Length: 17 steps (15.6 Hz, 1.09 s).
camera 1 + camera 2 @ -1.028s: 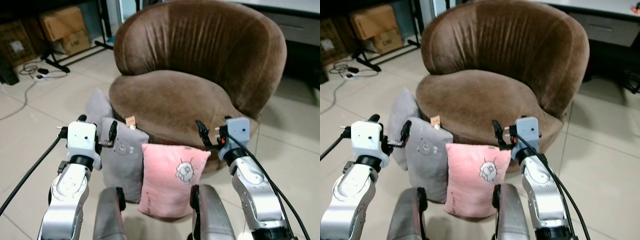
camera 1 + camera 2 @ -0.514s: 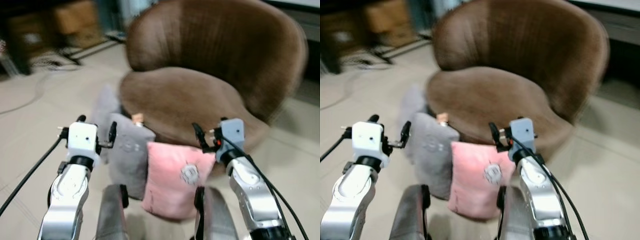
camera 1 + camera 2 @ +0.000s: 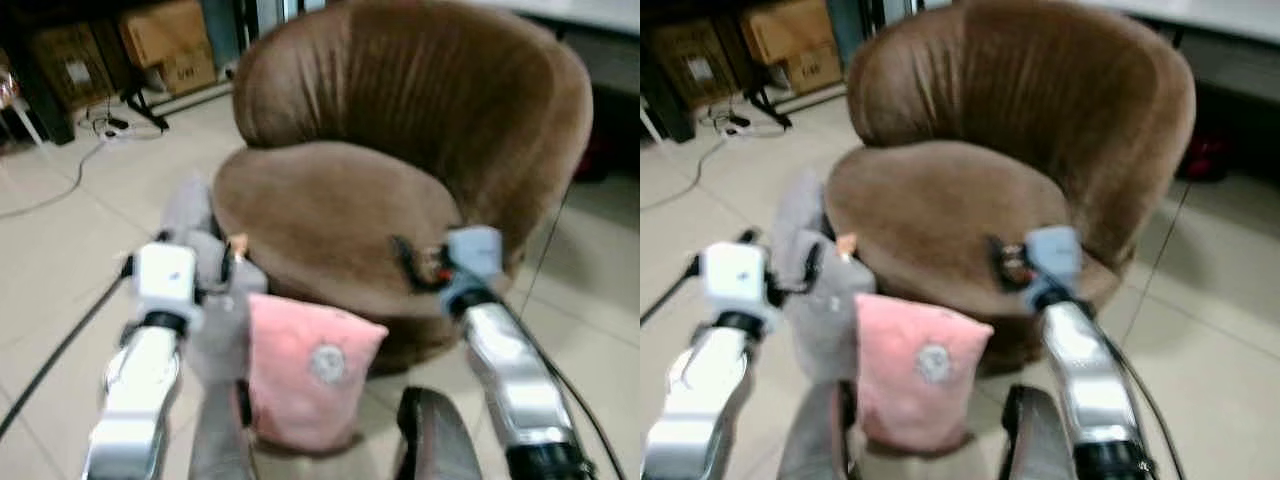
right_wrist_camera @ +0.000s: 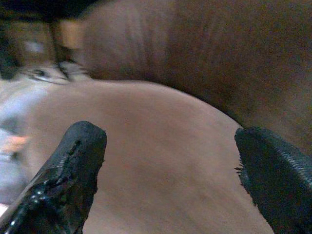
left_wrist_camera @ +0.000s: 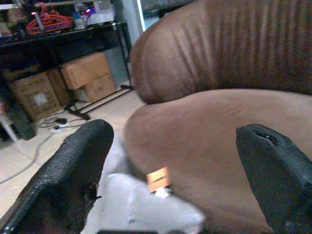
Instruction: Move the pillow to the sofa from floor
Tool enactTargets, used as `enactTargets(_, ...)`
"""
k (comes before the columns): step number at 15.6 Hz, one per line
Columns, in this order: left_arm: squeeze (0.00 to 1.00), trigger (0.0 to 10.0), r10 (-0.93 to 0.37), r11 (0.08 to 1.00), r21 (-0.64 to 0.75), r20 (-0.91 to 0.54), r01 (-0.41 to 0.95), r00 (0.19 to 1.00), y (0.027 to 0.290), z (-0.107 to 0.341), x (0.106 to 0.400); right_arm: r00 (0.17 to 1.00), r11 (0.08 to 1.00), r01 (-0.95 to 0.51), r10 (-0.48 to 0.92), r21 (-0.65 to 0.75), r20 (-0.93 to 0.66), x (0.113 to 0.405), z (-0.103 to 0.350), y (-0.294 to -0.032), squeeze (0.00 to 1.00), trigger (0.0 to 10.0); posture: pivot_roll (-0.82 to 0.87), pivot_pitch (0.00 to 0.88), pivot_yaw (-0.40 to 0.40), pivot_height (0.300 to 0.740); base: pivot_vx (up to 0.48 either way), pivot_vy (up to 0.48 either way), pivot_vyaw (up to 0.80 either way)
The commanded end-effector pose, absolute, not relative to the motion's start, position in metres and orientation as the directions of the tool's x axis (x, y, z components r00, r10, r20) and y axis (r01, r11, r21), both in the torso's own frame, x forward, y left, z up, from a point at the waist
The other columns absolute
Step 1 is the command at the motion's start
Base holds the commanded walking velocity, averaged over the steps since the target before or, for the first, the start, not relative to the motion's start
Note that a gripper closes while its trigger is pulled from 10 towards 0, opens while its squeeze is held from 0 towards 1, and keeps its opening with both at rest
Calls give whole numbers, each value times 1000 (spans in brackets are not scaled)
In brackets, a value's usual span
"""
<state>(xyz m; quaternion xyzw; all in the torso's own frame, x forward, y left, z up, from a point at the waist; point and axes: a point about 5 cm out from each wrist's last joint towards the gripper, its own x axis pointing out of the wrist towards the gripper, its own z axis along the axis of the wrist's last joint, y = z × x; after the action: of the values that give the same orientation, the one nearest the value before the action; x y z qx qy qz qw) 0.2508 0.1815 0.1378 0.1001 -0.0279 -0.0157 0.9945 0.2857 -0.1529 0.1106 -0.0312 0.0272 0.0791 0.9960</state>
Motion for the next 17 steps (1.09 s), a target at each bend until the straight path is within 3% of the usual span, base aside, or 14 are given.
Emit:
enactTargets(1, 0, 10000, -8, 978, 207, 45, -1, 999, 190, 137, 250, 983, 983, -180, 178, -40, -39, 286, 114, -146, 0, 10000, -27, 0, 1, 481, 0, 0, 0)
enactTargets(4, 0, 10000, -24, 975, 224, 45, 13, 999, 190, 137, 250, 981, 981, -191, 190, -23, -42, 287, 114, -144, 0, 10000, -27, 0, 3, 481, 0, 0, 0)
enactTargets(8, 0, 10000, -46, 971, 236, 28, 38, 999, 189, 134, 246, 976, 977, -212, 212, 12, -49, 280, 112, -142, 0, 10000, -27, 0, 2, 436, 0, 0, 0)
enactTargets(11, 0, 10000, -36, 974, 223, 20, 31, 999, 190, 132, 242, 976, 977, -213, 213, 20, -46, 277, 113, -143, 0, 10000, -26, 0, -2, 436, 0, 0, 0)
enactTargets(17, 0, 10000, -18, 978, 208, 14, 15, 1000, 191, 130, 238, 965, 966, -256, 257, 22, -56, 279, 115, -138, 0, 10000, -16, 0, -22, 436, 0, 326, 0)
